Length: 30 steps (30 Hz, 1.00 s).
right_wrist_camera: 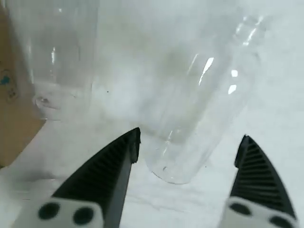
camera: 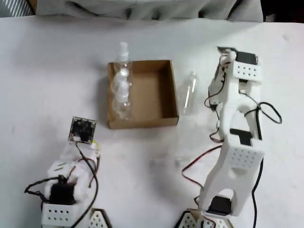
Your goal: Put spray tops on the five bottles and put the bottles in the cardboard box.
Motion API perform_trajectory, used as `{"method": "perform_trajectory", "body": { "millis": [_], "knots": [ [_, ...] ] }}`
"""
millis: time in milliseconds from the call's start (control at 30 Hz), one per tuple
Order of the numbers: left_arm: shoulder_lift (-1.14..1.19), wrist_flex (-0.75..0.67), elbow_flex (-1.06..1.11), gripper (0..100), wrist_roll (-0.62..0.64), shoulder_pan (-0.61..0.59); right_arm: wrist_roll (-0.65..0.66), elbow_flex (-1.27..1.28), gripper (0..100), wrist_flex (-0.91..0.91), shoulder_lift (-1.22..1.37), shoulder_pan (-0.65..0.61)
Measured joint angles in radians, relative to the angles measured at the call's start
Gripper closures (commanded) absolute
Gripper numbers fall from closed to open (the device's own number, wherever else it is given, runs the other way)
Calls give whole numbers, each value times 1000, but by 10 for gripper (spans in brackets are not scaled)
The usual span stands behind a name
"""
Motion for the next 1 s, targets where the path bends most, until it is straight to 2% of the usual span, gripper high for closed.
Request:
{"method": "perform_trajectory", "body": {
  "millis": [233,533,667,900,1000],
  "knots": [
    [0,0,0,980,0,0,37,147,899,0,-216,-8],
    [0,0,0,980,0,0,170,537,907,0,-582,-118],
    [0,0,0,980,0,0,350,750,905,0,-726,-178],
    [0,0,0,980,0,0,856,1100,902,0,-911,-249],
    [0,0,0,980,0,0,965,1181,865,-38,-971,-249]
  ]
}}
